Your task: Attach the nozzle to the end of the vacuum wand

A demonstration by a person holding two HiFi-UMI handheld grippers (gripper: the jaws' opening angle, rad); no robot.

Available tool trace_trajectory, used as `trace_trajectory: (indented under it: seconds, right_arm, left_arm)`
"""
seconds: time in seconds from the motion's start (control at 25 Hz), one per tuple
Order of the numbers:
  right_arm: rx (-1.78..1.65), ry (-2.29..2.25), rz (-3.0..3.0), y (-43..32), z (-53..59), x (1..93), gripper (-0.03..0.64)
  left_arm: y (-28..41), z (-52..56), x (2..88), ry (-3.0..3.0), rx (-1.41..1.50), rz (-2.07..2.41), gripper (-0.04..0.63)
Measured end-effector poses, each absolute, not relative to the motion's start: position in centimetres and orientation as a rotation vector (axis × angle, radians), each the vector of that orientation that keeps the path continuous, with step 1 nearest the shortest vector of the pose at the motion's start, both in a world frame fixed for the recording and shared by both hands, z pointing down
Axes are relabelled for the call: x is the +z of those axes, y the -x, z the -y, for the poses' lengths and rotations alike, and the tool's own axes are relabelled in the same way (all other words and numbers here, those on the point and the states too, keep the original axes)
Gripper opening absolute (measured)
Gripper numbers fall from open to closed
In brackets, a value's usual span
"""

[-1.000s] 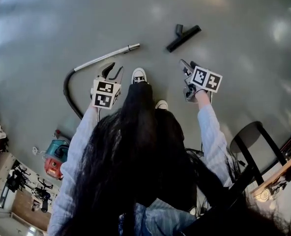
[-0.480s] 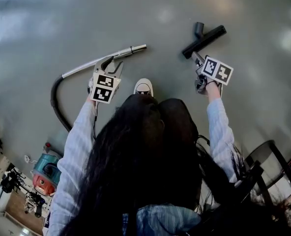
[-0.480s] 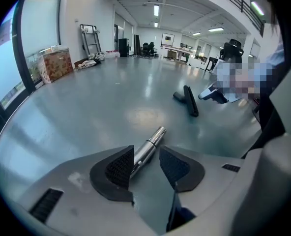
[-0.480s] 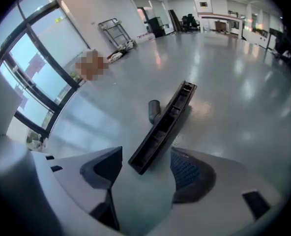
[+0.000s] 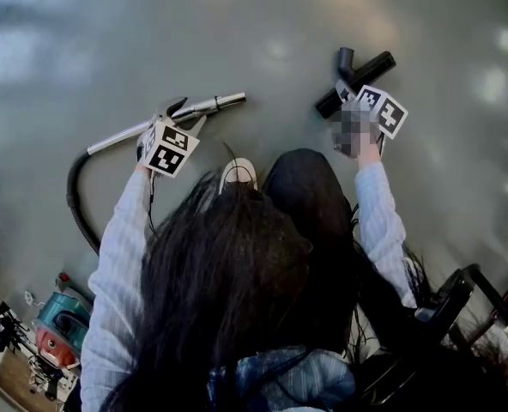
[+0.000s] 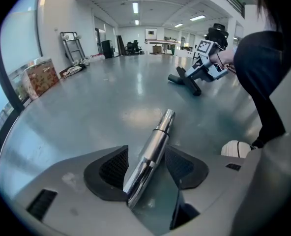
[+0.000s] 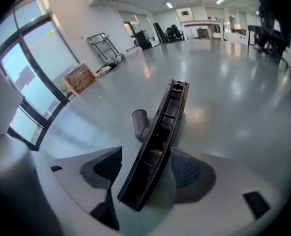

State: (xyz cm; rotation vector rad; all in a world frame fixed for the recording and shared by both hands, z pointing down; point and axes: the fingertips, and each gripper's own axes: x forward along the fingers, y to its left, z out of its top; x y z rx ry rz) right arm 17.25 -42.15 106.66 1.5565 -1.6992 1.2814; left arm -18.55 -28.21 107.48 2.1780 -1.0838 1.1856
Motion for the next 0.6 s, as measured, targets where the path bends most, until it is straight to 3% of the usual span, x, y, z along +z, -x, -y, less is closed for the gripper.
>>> trace_trajectory:
  seconds: [0.28,0.6]
  right_arm:
    - [0.963,-1.524,1.573,-19.0,43.5,107.8,0.291]
    - [0.813,-1.103,1.738,-18.5,43.3,109.2,0.291]
  left_arm:
    - [18.5,26.9,110.2,-2.202,1.33,0.972,0.221]
    - [19.1,26.8,111.9,-2.225,1.357,0.948,0.221]
